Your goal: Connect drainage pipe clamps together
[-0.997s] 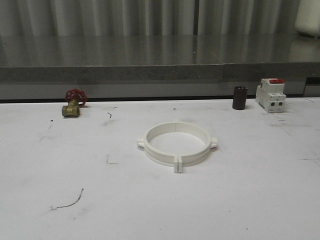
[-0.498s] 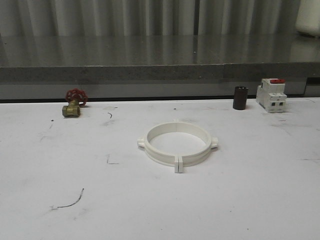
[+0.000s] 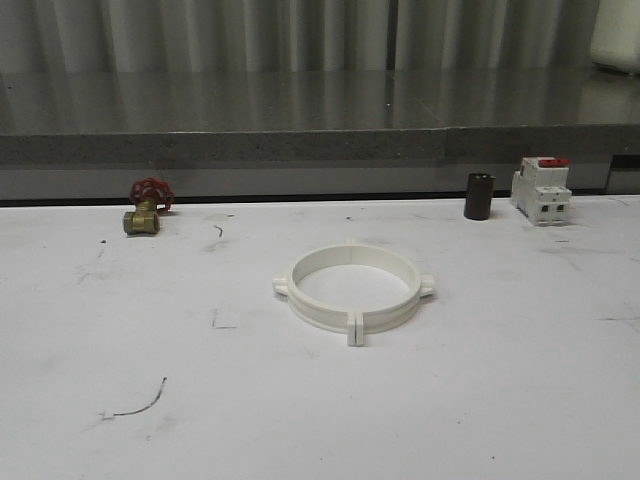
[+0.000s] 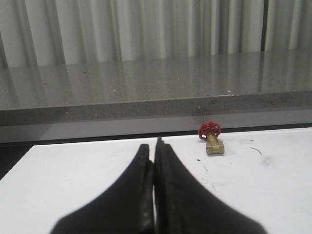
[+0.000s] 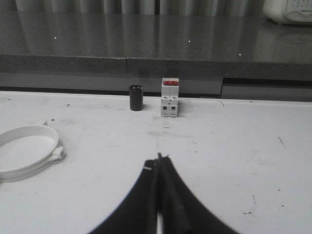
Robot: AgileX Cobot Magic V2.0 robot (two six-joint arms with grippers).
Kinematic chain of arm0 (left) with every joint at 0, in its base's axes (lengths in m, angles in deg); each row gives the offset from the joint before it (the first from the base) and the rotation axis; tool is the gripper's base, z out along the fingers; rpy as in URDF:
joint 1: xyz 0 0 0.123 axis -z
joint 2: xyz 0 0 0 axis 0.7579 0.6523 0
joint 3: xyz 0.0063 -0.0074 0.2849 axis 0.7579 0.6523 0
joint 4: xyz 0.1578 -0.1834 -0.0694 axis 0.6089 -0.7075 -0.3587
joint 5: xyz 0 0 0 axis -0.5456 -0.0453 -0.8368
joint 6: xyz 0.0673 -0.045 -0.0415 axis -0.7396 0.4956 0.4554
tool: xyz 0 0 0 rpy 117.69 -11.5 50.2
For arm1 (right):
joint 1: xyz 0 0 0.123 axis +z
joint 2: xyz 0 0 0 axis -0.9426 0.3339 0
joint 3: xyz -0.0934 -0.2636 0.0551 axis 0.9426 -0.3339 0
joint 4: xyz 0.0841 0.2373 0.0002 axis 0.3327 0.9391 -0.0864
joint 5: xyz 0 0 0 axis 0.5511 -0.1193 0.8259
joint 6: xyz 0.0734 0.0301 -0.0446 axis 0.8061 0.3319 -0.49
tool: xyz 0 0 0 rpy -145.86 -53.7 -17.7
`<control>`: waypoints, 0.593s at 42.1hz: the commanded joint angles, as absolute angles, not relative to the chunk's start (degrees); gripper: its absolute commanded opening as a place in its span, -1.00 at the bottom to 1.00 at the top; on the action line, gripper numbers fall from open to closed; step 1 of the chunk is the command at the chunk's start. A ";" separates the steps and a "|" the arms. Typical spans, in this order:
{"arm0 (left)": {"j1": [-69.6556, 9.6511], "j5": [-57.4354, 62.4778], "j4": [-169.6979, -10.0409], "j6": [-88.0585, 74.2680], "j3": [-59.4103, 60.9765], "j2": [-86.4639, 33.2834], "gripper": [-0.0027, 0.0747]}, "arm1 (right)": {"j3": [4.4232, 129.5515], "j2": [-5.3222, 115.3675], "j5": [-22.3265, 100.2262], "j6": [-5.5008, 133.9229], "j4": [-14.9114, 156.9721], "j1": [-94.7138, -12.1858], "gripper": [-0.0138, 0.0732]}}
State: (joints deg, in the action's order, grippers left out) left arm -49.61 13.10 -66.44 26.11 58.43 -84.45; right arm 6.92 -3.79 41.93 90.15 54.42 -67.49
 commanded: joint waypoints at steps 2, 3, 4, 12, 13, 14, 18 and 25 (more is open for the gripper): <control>-49.28 18.18 -67.02 26.26 59.71 -85.07 -0.98 | 5.12 -4.95 53.79 89.67 53.70 -68.87 -0.95; -49.28 18.18 -67.02 26.26 59.71 -85.07 -0.98 | 5.31 -4.95 53.29 89.67 53.70 -68.87 -0.95; -49.28 18.18 -67.02 26.26 59.71 -85.07 -0.98 | 5.31 -4.95 53.73 89.67 53.70 -68.87 -0.95; -49.28 18.18 -67.02 26.26 59.71 -85.07 -0.98 | 5.25 -4.86 54.13 89.67 53.70 -68.87 -0.95; -49.28 18.18 -67.02 26.26 59.71 -85.07 -0.98 | 5.25 -4.86 54.13 89.67 53.70 -68.87 -0.95; -49.28 18.18 -67.02 26.26 59.71 -85.07 -0.98 | 5.25 -4.86 54.13 89.67 53.70 -68.87 -0.95; -49.28 18.18 -67.02 26.26 59.71 -85.07 -0.98 | 5.25 -4.88 54.52 89.67 53.70 -68.87 -0.95; -49.28 18.18 -67.02 26.26 59.71 -85.07 -0.98 | 5.25 -4.88 56.53 89.12 54.68 -68.87 -0.95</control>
State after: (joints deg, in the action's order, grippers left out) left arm -49.61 13.10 -66.44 26.11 58.43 -84.45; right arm 5.07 -3.88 50.64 90.15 54.29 -68.59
